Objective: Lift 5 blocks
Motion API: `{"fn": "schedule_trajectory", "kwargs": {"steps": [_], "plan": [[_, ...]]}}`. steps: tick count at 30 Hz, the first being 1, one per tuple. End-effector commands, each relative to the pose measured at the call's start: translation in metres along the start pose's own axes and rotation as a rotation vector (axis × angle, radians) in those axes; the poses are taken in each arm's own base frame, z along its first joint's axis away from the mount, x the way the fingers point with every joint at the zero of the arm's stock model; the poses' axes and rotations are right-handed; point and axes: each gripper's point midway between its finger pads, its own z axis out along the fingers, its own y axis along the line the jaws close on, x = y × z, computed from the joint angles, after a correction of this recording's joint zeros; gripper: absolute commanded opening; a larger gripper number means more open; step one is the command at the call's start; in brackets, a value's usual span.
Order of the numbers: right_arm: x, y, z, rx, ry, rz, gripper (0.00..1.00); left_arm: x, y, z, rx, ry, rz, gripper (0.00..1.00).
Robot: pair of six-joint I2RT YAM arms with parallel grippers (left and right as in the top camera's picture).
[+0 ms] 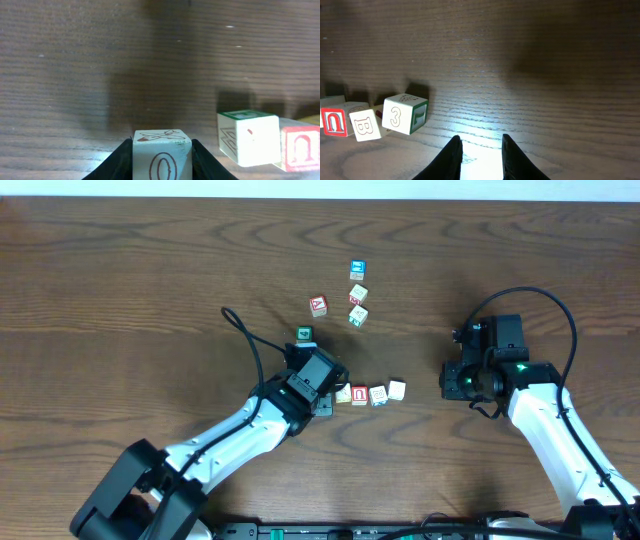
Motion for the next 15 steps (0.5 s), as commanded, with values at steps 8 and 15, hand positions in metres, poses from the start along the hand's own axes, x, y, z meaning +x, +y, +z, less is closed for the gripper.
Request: {"fn": "schedule_trajectory", "kwargs": {"steps": [8,15], "plan": [[0.002,-0.001,0.002,0.004,0.005,0.009,0.24,-0.019,-0.014,0.002,0.042,-0.071,-0.060,0.35],[0.002,-0.001,0.002,0.004,0.005,0.009,0.24,-0.016,-0.024,0.001,0.093,-0.049,-0.023,0.35]]}}
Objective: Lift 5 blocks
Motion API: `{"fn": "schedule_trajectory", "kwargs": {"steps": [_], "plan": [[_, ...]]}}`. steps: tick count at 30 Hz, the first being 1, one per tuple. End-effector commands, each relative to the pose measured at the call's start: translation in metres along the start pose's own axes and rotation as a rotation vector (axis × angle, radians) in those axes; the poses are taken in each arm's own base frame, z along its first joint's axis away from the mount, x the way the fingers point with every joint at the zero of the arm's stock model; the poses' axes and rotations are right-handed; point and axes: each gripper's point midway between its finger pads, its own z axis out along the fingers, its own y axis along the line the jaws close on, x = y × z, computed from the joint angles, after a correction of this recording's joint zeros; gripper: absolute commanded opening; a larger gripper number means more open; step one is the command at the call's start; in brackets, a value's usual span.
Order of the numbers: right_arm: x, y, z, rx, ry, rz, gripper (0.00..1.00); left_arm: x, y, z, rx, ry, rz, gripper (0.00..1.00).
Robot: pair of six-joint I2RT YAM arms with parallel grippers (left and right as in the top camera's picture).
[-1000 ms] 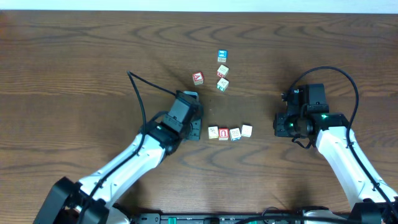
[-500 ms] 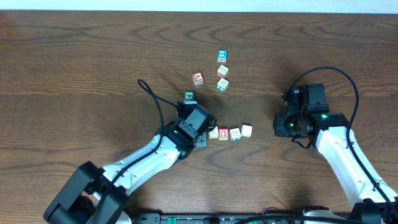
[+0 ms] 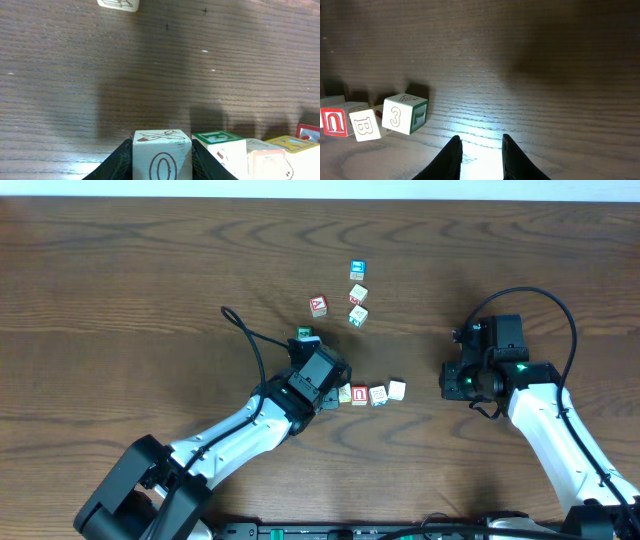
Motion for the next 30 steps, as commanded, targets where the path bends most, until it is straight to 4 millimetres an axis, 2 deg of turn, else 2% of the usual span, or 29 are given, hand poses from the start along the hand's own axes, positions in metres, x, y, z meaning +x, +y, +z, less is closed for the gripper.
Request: {"fn": "schedule_trajectory", "kwargs": {"steps": [1,17,22,30], "plan": [[0.0016,-0.0012,0.0016,0.004,0.005,0.009,0.24,-0.0025,-0.0077,-0.0011,0.023,0.002,0.022,0.35],[0.0016,-0.0012,0.0016,0.004,0.005,0.009,0.25,0.0058,-0.0173,-0.0020,0.066,0.036,0.065,0.33],[0.0016,-0.0012,0.0016,0.004,0.005,0.009,0.25,0.0059,-0.0172,-0.0018,0.065,0.036,0.065,0.41],[0.0016,-0.0012,0.0016,0.004,0.005,0.009,0.25,0.0060,-0.0172,-0.0017,0.066,0.037,0.065,0.43]]}}
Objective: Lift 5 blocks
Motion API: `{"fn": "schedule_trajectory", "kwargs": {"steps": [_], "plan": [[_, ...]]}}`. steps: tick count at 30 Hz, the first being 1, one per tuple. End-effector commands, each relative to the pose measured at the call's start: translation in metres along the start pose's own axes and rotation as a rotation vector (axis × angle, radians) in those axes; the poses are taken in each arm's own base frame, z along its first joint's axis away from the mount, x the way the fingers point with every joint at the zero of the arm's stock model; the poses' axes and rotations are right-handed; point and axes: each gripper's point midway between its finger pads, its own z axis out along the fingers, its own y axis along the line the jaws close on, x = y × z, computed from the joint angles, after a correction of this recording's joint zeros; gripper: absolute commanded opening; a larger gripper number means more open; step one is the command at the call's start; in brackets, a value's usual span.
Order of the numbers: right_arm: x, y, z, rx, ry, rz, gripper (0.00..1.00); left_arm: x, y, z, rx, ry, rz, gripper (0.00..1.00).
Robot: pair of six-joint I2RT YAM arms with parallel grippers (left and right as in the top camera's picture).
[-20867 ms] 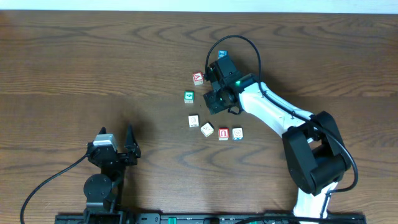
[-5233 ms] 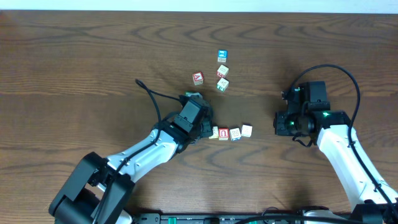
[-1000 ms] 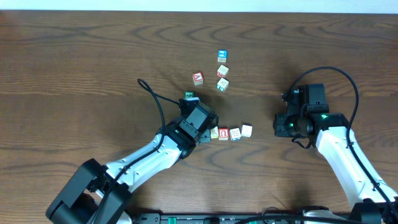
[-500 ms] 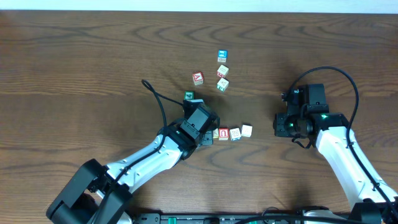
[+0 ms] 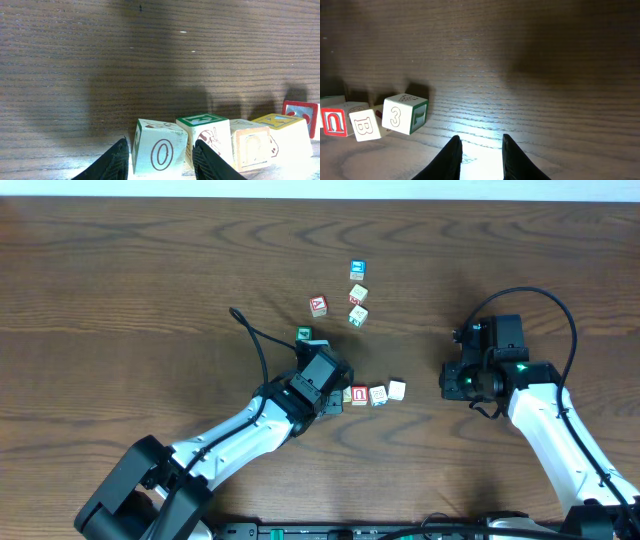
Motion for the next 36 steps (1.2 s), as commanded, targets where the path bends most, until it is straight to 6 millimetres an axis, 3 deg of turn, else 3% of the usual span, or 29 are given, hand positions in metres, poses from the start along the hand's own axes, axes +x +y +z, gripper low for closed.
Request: {"fn": "schedule_trajectory", "kwargs": {"steps": [1,12,17,19,21,24,25,31,33,34,36], "plan": [[0.002,-0.001,0.002,0.004,0.005,0.009,0.25,-0.005,-0.005,-0.001,0.008,-0.012,0.007,0.43],[0.002,-0.001,0.002,0.003,0.005,0.009,0.24,-0.021,-0.011,-0.011,0.031,-0.075,0.049,0.43],[0.002,0.002,0.002,-0.003,0.005,-0.018,0.02,-0.045,-0.011,-0.039,0.018,-0.193,0.087,0.47],[0.003,0.006,0.004,-0.017,0.002,-0.049,0.01,-0.055,-0.005,-0.054,-0.017,-0.248,0.118,0.47],[0.005,0.012,0.007,-0.041,0.002,-0.083,0.01,-0.060,0.003,-0.066,-0.058,-0.281,0.155,0.37],[0.010,0.021,0.013,-0.071,0.000,-0.118,0.01,-0.058,0.021,-0.076,-0.149,-0.285,0.205,0.11],[0.011,0.023,0.015,-0.077,-0.001,-0.125,0.01,-0.056,0.027,-0.077,-0.177,-0.277,0.214,0.07],[0.022,0.047,0.021,-0.163,0.012,-0.129,0.01,-0.042,0.044,-0.071,-0.252,-0.213,0.274,0.08],[0.026,0.054,0.021,-0.183,0.023,-0.128,0.01,-0.037,0.047,-0.067,-0.260,-0.191,0.279,0.45],[0.027,0.057,0.021,-0.187,0.026,-0.137,0.01,-0.034,0.048,-0.065,-0.263,-0.178,0.282,0.50],[0.028,0.060,0.022,-0.184,0.026,-0.154,0.01,-0.029,0.050,-0.059,-0.266,-0.154,0.286,0.51]]}}
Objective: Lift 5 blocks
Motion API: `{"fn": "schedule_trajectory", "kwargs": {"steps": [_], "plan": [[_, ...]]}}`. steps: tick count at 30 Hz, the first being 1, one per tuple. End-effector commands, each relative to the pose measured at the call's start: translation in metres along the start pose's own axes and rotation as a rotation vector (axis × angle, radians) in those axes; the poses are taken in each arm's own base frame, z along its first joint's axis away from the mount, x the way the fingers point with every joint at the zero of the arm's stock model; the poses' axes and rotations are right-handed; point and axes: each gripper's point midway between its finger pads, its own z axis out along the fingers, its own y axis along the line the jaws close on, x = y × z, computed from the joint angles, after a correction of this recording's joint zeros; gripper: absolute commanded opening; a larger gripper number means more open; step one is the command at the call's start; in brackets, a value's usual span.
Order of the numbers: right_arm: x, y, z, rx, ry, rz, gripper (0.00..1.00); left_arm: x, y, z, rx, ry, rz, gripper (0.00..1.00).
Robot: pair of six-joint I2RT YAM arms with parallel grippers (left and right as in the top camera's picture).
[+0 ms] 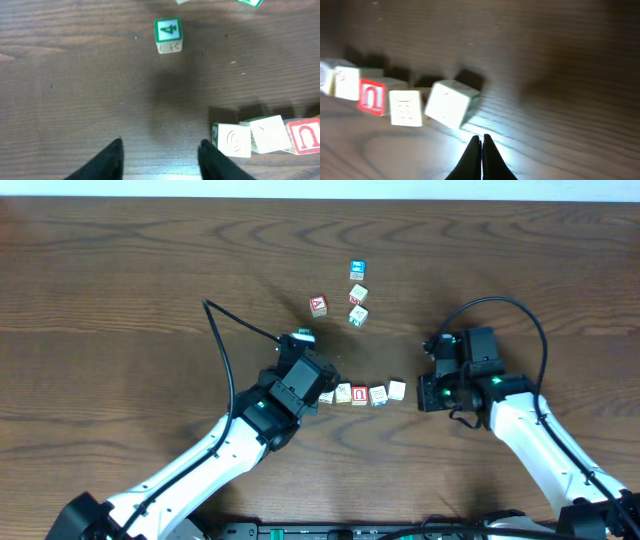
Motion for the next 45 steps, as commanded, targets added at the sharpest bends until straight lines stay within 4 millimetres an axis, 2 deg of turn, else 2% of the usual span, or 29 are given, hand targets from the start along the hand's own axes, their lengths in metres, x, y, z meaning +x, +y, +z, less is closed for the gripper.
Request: {"fn": "schedule_trajectory", "kwargs": {"steps": [1,2,3,4,5,6,8,9,12,14,19,29,33,37,43,45], "plan": [[0.005,0.012,0.004,-0.028,0.016,-0.011,0.01,0.013,0.004,0.011,-0.034,0.041,0.038,0.65],[0.005,0.013,0.005,-0.021,0.014,-0.018,0.01,0.017,0.003,0.014,-0.033,0.058,0.043,0.74],[0.005,0.012,0.006,-0.009,0.010,-0.015,0.01,0.021,0.002,0.018,-0.035,0.077,0.049,0.74],[0.005,0.011,0.007,0.003,0.007,-0.013,0.01,0.025,0.002,0.022,-0.038,0.093,0.051,0.66],[0.004,0.010,0.007,0.013,0.003,-0.012,0.01,0.030,0.002,0.026,-0.045,0.111,0.056,0.45],[0.004,0.008,0.008,0.024,-0.001,-0.012,0.01,0.035,0.002,0.030,-0.052,0.130,0.059,0.29],[0.003,0.003,0.009,0.049,-0.005,-0.012,0.01,0.042,0.003,0.037,-0.069,0.156,0.036,0.10],[0.003,0.000,0.010,0.068,-0.004,-0.003,0.01,0.045,0.003,0.039,-0.074,0.165,0.027,0.08],[0.006,-0.026,0.015,0.207,0.002,0.081,0.01,0.049,0.003,0.044,-0.086,0.176,-0.012,0.08],[0.008,-0.030,0.021,0.222,0.016,0.098,0.01,0.047,0.004,0.045,-0.089,0.172,-0.045,0.08],[0.009,-0.021,0.033,0.155,0.039,0.100,0.01,0.043,0.008,0.050,-0.061,0.181,-0.129,0.07],[0.009,-0.008,0.035,0.083,0.043,0.100,0.01,0.035,-0.002,0.059,0.100,0.226,-0.217,0.07],[0.007,-0.008,0.035,0.081,0.036,0.099,0.01,0.039,-0.006,0.064,0.147,0.260,-0.239,0.07],[0.003,0.001,0.037,0.032,0.027,0.093,0.01,0.046,-0.010,0.071,0.176,0.297,-0.241,0.07],[0.005,0.000,0.048,0.022,0.042,0.096,0.01,0.053,-0.011,0.077,0.173,0.322,-0.240,0.07],[0.004,0.008,0.053,-0.027,0.046,0.067,0.02,0.052,-0.011,0.078,0.176,0.317,-0.241,0.07]]}}
